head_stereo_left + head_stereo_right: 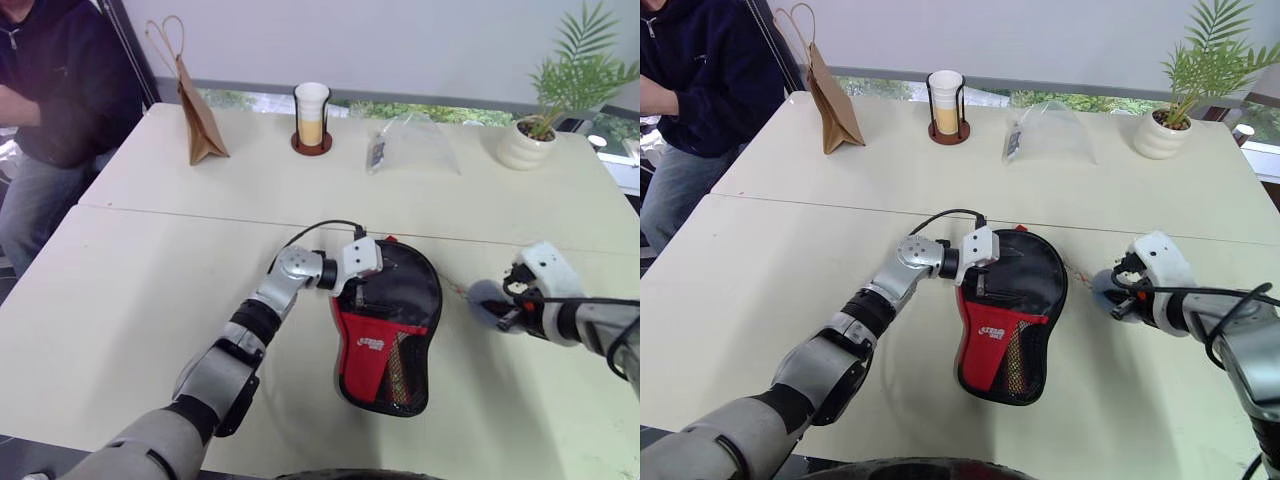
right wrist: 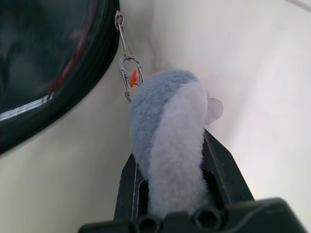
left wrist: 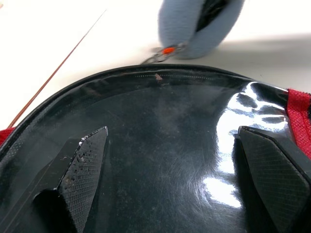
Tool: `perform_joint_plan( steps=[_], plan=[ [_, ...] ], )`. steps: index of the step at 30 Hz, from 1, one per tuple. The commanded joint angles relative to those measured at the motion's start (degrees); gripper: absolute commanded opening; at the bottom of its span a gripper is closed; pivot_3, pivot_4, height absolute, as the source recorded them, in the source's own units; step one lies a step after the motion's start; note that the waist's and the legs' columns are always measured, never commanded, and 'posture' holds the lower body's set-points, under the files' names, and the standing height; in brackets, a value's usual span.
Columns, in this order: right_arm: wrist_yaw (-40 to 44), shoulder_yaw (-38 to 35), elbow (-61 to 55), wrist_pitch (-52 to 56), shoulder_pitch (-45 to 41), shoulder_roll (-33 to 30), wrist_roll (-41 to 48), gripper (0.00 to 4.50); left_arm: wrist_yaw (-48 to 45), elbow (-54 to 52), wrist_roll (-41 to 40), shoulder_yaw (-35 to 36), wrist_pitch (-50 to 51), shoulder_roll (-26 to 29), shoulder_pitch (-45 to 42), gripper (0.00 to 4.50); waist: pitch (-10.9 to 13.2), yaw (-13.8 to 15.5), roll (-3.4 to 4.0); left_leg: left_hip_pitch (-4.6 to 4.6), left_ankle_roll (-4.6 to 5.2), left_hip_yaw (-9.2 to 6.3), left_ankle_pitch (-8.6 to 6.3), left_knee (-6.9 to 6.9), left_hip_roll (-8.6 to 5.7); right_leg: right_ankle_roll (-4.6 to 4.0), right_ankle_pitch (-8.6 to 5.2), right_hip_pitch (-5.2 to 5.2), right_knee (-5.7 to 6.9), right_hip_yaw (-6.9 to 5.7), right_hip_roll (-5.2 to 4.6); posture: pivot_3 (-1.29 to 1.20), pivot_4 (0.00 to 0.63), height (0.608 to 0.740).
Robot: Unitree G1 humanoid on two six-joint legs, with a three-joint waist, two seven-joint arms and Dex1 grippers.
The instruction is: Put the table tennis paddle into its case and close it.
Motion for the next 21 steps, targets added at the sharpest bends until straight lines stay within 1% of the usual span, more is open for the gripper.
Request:
perform_joint_plan(
  steps=[1, 3, 7, 9, 11, 18, 21],
  plan=[
    [2.76, -5.00, -7.13, 1.53, 5.58, -2.00, 1.88, 0.08, 1.25, 4.49, 3.89, -2.43, 1.48, 1.07, 1.67, 4.50, 0.00, 0.03, 0.00, 0.03, 0.00, 0.00, 0.00, 0.00, 0.00, 0.00, 0.00, 0.03, -0.01, 0.00, 0.00, 0.00, 0.150, 0.740],
    [4.38, -6.92, -10.75, 1.79, 9.35, -2.42, 2.96, 0.08, 1.30, 4.84, 3.87, -2.38, 1.39, 0.96, 1.41, 4.50, -0.03, -0.06, -0.01, 0.07, 0.02, -0.01, -0.01, -0.03, 0.00, 0.00, 0.00, 0.09, -0.07, 0.00, 0.01, 0.00, 0.150, 0.740],
    [6.32, -9.25, -15.52, 1.91, 14.17, -2.22, 4.55, 0.08, 1.42, 5.41, 3.80, -2.28, 1.25, 0.74, 0.94, 4.50, -0.06, -0.07, -0.05, 0.17, 0.03, 0.00, -0.02, -0.08, 0.00, 0.01, 0.00, 0.19, -0.15, 0.00, 0.01, 0.00, 0.150, 0.740],
    [7.42, -9.93, -18.60, 2.11, 16.33, -1.73, 5.91, 0.08, 1.54, 5.68, 3.73, -2.20, 1.24, 0.56, 0.69, 4.50, -0.06, -0.06, -0.05, 0.36, 0.03, 0.00, -0.02, -0.17, 0.00, 0.01, 0.00, 0.37, -0.22, 0.00, 0.01, 0.00, 0.150, 0.740],
    [8.04, -9.77, -21.14, 1.67, 18.23, -1.92, 6.53, 0.08, 1.63, 6.06, 3.69, -2.11, 1.08, 0.48, 0.46, 4.50, -0.08, -0.11, -0.08, 0.53, 0.03, 0.00, -0.02, -0.26, 0.01, 0.03, -0.01, 0.56, -0.37, -0.01, 0.02, 0.00, 0.150, 0.740],
    [9.59, -8.72, -25.61, -0.33, 21.89, -3.06, 7.51, 0.08, 2.08, 7.23, 3.62, -1.83, 0.70, 0.34, -0.24, 4.50, -0.11, -0.10, -0.12, 0.61, 0.03, -0.01, -0.02, -0.37, 0.02, 0.13, 0.05, 0.67, -0.56, -0.01, 0.02, 0.00, 0.150, 0.740],
    [10.61, -7.64, -26.32, -3.01, 24.70, -5.65, 5.50, 0.08, 2.40, 7.58, 3.54, -1.71, 0.63, 0.26, -0.43, 4.50, -0.11, -0.09, -0.13, 0.61, 0.03, -0.01, -0.02, -0.38, 0.02, 0.13, 0.05, 0.67, -0.57, -0.01, 0.02, 0.00, 0.150, 0.740]
  ],
)
